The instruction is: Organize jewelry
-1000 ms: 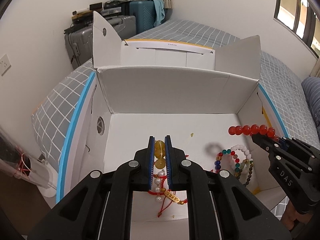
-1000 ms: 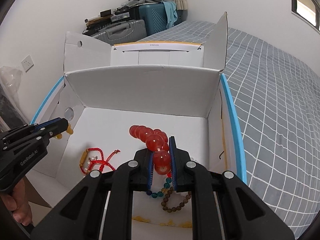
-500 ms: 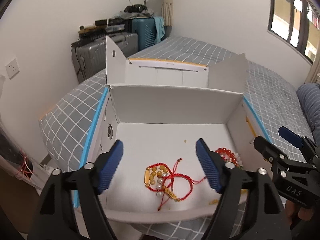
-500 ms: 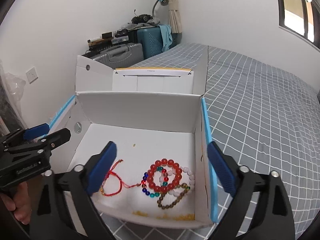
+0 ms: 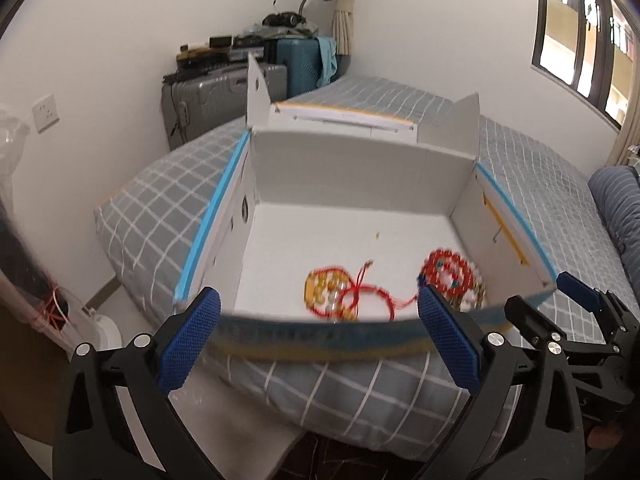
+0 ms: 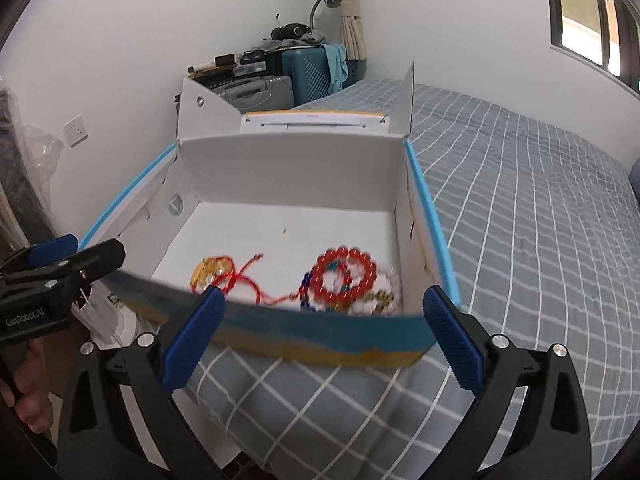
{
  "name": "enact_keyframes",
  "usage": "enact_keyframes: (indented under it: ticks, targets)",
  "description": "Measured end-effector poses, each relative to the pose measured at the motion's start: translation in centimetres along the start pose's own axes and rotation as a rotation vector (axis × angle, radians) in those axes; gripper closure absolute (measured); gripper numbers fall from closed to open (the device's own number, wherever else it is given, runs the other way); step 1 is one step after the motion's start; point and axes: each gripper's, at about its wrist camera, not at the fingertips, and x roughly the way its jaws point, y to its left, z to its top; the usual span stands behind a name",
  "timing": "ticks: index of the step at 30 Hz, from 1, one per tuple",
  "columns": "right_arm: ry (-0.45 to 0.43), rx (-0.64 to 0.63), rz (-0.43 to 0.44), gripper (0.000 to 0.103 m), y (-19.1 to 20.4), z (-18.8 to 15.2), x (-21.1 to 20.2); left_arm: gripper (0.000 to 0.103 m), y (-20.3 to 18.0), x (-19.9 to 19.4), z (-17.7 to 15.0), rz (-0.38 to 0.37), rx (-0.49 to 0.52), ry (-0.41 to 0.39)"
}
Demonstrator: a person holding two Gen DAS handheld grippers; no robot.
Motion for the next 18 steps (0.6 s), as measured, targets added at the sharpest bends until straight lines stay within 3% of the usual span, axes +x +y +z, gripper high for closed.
enact_keyframes:
  ticks: [5, 18]
  targets:
    - [0.011, 0.007, -0.003, 0.008, 0.5, -0.9, 0.0, 0.006, 0.5, 0.5, -1.4, 0.005, 0.001, 0.032]
    - [0.024, 0.027, -0.029, 0.008, 0.9, -1.8, -0.7, 0.006, 0.3, 0.3, -2.0, 0.003, 0.027, 0.022]
